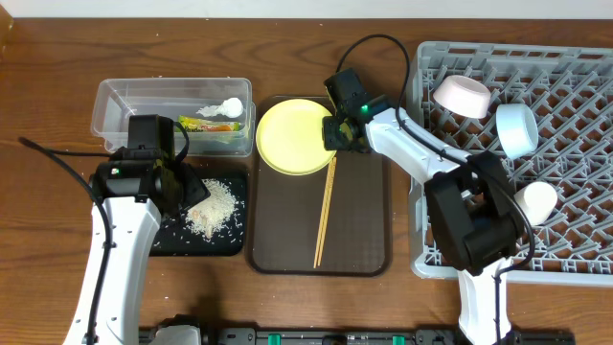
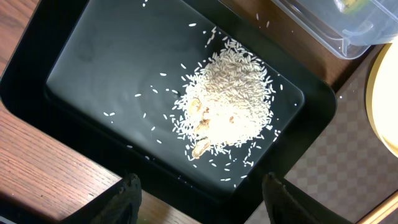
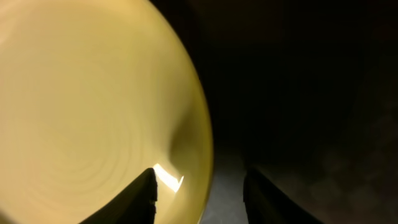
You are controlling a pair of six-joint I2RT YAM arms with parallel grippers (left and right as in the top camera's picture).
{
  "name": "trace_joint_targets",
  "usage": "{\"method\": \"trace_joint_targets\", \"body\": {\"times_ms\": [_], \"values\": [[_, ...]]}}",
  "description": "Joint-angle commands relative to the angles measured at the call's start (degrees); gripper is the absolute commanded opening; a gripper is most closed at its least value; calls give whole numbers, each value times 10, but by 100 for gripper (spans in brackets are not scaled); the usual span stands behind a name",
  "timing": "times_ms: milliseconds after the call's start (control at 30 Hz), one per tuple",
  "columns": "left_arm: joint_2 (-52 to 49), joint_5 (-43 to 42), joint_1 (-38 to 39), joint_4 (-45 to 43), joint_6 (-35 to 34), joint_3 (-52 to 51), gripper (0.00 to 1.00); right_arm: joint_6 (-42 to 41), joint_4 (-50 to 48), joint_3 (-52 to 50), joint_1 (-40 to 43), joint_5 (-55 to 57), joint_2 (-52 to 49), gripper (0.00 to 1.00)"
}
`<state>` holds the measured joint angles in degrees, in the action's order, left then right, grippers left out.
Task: Sort waste into correct bins and load items into the dishwasher rack
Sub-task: 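Move the right gripper to the yellow plate edge and grasp it, then lift the yellow plate with the right gripper over the rack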
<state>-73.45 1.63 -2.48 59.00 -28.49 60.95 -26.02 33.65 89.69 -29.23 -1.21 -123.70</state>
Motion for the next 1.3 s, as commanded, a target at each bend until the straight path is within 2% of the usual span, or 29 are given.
{"method": "trace_joint_targets", "body": {"times_ms": [0,100,267,400,567,767,1033,1267], "values": [[5,-1,-2,3,-1,-7,65,-29,-5,1,-5,18,-8,34],[5,-1,-2,3,-1,-7,66,-31,-4,1,-6,18,-8,28],[5,-1,-2,3,-1,-7,66,-58,-1,0,-12,19,-14,25],[5,-1,-2,3,-1,-7,66,-81,-3,0,-13,29,-21,17],[5,-1,-2,3,-1,-7,65,-82,-4,0,-13,29,-21,12],[5,-1,-2,3,-1,-7,65,-94,-3,-2,-16,29,-21,1],[5,-1,-2,3,-1,-7,65,-95,-17,0,-5,38,-4,1],[5,-1,-2,3,-1,-7,65,-6,0,0,31,87,107,1]]}}
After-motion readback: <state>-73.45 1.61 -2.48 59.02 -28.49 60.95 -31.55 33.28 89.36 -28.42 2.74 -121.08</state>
